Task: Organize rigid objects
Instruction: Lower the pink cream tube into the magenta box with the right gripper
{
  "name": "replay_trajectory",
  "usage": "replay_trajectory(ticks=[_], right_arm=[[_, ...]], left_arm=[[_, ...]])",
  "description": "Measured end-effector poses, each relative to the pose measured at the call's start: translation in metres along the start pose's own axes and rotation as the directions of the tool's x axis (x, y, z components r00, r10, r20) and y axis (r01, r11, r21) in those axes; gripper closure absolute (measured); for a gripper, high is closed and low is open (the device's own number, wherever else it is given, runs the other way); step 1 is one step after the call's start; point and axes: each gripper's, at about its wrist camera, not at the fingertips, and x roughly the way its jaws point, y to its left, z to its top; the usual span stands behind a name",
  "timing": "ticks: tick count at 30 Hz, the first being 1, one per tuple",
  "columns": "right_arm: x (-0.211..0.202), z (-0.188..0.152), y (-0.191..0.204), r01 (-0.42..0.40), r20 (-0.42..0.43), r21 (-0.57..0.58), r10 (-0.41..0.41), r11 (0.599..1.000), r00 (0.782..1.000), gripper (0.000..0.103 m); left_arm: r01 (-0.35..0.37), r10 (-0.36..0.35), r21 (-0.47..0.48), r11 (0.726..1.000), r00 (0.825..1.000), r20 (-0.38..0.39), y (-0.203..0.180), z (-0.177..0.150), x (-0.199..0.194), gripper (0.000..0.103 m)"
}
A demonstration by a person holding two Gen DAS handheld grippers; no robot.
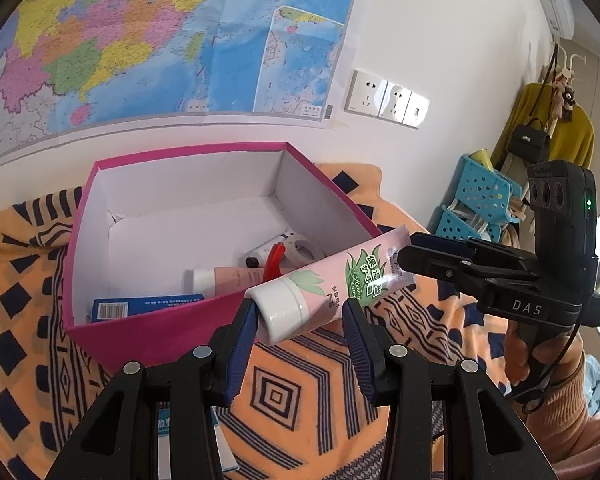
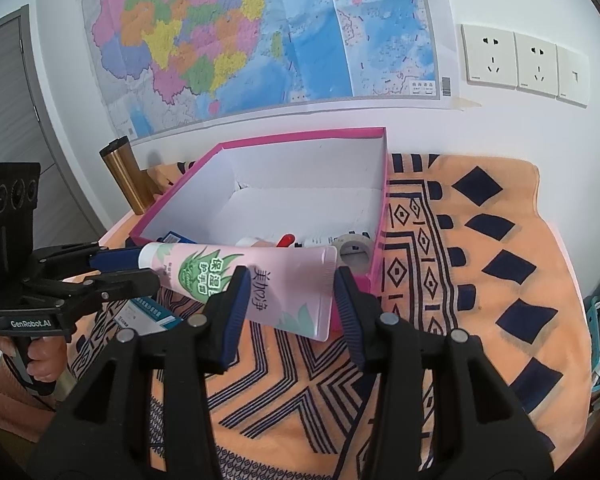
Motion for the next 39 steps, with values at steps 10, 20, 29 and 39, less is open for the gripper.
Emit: replay_trajectory(ticks=[10,20,29,39], right_arm=[[0.001,0.004,-0.002,-0.003,0.006,0.001,0.003,1.000,1.000,0.057],[0.006,0.011,-0.007,-0.009,0.011,0.006,0.009,1.000,1.000,0.057],[0.011,0.017,-0.013,-0.016,0.012,0.019,0.016,1.000,1.000,0.057],[0.013,0.020,-0.016,-0.012,0.011,0.023,0.012,1.000,1.000,0.057]], left_arm=[[-0.006,0.006,-0.006,1.000,1.000,0.002,0.001,0.005,0.003,0.060],[0.001,-0.001,-0.021,1.000,1.000,0.002,0.007,0.013,0.009,0.060],[-0.001,0.001,-0.031,1.000,1.000,-0.001,0.011,0.018,0.015,0.060],[-0.007,0.007,-0.029,1.000,1.000,-0.001,0.013,0.023,0.018,0.060]])
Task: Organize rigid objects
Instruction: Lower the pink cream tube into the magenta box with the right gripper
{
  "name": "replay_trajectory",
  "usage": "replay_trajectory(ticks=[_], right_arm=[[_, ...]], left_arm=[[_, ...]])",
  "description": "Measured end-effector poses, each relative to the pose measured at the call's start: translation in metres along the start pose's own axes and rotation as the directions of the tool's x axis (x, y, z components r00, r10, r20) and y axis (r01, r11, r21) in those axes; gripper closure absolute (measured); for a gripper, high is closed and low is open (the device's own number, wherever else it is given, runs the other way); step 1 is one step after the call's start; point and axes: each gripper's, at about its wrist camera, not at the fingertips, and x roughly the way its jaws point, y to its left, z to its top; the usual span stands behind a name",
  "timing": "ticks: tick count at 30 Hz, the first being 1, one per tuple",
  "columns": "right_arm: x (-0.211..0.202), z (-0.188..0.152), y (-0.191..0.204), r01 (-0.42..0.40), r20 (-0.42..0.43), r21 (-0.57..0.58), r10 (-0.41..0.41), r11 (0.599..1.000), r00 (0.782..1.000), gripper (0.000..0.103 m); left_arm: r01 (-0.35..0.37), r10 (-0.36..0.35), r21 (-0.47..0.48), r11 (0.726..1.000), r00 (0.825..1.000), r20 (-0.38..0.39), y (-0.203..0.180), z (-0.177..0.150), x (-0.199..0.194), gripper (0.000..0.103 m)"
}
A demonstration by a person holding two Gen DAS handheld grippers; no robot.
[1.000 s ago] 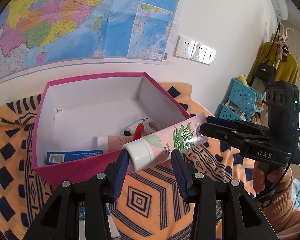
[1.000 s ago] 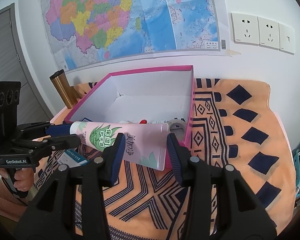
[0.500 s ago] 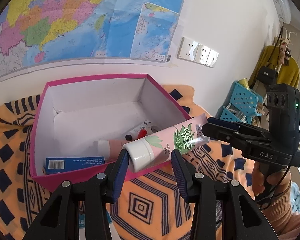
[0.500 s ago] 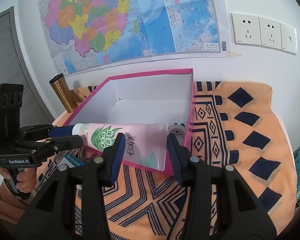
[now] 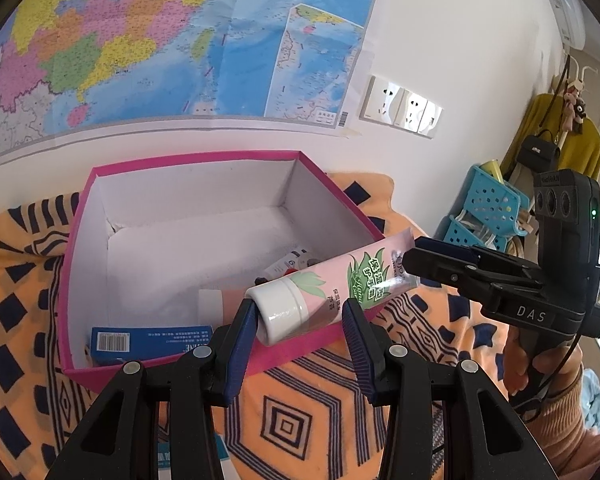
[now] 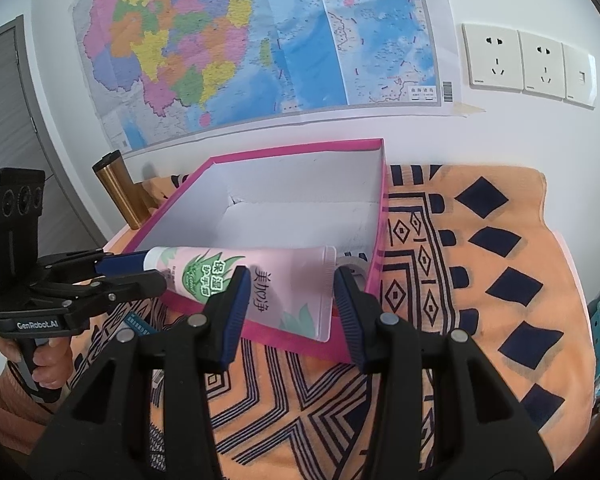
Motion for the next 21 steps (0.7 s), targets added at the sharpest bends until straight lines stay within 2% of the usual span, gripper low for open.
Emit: replay_trajectory(ticks=[21], right_arm=[[0.012,0.005,-0.008,0.002,-0.018,0.027,-0.001,1.000,1.000,0.057]], left_arm=[[-0.017,0.017,-0.004,1.000,1.000,-0.006,0.002,0.007,0.011,0.060]])
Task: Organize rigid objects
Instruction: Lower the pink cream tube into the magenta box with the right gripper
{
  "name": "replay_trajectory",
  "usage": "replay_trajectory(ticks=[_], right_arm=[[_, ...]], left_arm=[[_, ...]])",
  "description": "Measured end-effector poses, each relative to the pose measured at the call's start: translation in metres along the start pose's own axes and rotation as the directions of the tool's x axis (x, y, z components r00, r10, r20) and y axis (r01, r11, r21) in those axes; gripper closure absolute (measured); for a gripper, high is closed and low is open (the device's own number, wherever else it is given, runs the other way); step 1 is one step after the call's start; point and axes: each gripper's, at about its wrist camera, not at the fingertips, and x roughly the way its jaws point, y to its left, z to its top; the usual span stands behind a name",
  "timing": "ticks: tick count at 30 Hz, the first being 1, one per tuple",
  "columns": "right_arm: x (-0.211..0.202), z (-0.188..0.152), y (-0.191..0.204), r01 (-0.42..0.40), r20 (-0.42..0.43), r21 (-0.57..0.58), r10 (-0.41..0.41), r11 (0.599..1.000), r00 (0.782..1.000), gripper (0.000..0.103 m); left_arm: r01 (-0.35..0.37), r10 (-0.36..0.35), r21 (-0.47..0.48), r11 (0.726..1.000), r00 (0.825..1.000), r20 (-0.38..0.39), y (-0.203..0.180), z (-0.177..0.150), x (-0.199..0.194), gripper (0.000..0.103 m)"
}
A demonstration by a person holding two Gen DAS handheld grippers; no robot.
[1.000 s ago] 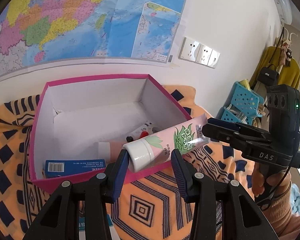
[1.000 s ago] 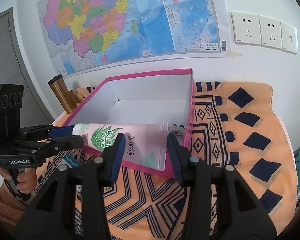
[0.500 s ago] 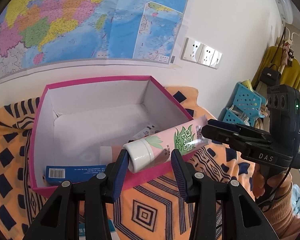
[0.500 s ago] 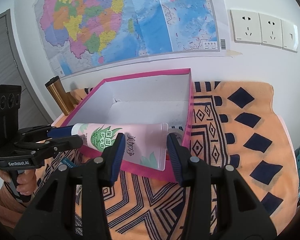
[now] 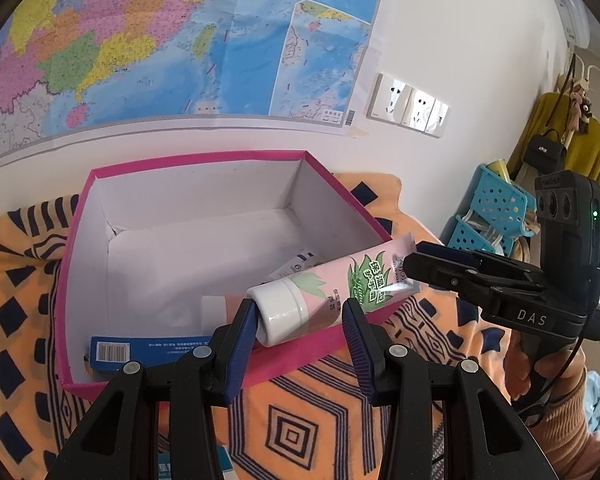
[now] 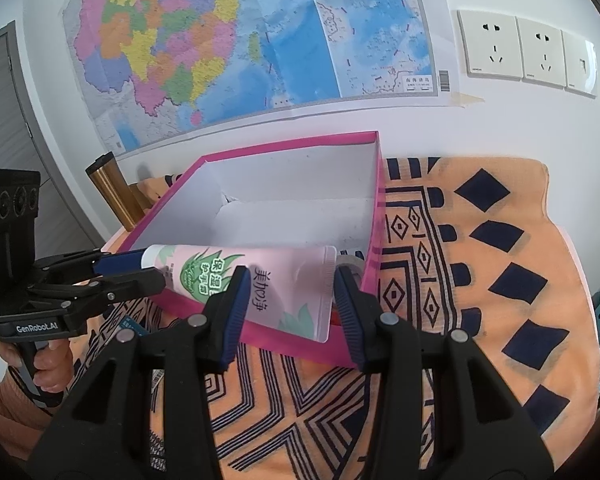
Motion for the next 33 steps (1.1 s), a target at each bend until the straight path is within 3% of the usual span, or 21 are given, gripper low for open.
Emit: replay_trajectory(ticks=[33], right_arm=[[0.029,0.004,0.000,0.076,-0.048,-0.010,-0.076,0.997,0.996,0.056]], left_arm=[[-0.026,0.022,-0.051,0.998,0.996,-0.081,0.016,0.003,0.034,0.060]])
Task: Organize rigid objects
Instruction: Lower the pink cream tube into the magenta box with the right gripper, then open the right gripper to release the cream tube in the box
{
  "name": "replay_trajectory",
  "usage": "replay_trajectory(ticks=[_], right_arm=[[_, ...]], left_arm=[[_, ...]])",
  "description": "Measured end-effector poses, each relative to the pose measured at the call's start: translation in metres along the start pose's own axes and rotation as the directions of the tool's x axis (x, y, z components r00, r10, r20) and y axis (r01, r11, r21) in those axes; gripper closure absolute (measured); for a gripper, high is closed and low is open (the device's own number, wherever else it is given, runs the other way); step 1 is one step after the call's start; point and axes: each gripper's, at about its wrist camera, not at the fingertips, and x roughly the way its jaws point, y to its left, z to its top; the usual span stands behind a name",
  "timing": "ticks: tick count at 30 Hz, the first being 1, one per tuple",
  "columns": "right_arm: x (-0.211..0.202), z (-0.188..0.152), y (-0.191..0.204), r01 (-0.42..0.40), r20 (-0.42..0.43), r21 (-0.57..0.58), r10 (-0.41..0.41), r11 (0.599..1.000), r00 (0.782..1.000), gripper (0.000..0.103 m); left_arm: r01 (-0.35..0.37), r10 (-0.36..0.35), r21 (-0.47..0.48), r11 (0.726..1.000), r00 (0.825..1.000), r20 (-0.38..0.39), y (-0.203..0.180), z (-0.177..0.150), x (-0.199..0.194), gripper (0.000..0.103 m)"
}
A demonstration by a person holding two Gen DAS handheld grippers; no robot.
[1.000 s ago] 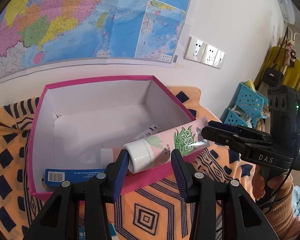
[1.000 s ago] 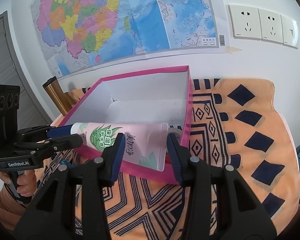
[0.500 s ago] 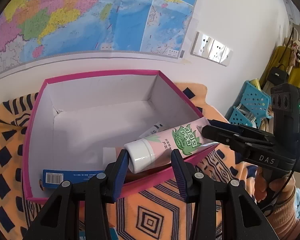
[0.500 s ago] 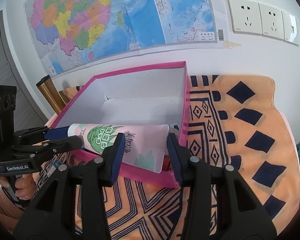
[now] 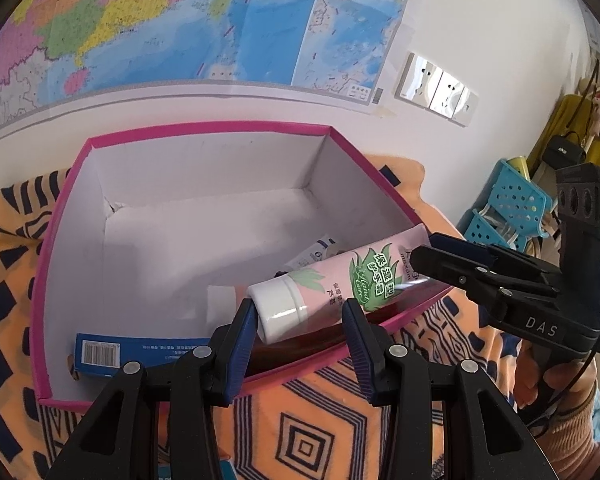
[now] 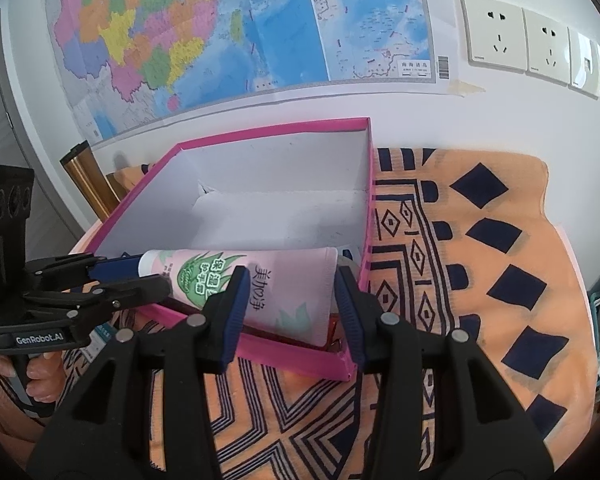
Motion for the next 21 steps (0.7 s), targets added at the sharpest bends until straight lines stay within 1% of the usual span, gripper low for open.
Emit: replay_trajectory(ticks=[7,12,14,19,20,21], right_arm=[[0.005,0.000,0.007,0.046,0.003,-0.019,-0.046,0.999,0.999,0.053],[0.006,-0.001,0.009,0.053,0.007,-0.020,-0.053,0.998,0.999,0.050],[0.006,-0.002,0.011,0.057,0.009,-0.020,-0.057,0.998,0.998,0.049],[0.004,-0.004,0.015,0.061,0.004,-0.031,-0.061,0.998,0.998,0.047],[0.003,-0.004,0.016,0.057,0.004,-0.035,-0.057,0.998,0.998,0.047],[0.002,-0.005,0.019,0.053,0.005,-0.041,-0.053,0.998,0.999,0.047]], left_arm=[[-0.005,0.005,-0.016,1.000,1.000,-0.002,0.004,0.001,0.006,0.060],[-0.013,0.013,-0.006,1.000,1.000,0.013,0.002,0.000,0.004,0.059],[-0.014,0.014,0.005,1.000,1.000,0.022,0.000,-0.001,0.001,0.057],[-0.026,0.024,0.033,0.999,0.998,0.055,-0.003,-0.006,-0.013,0.057],[-0.032,0.029,0.040,0.999,0.997,0.068,-0.003,-0.009,-0.018,0.056],[-0.035,0.030,0.049,0.998,0.996,0.083,-0.003,-0.012,-0.025,0.052]])
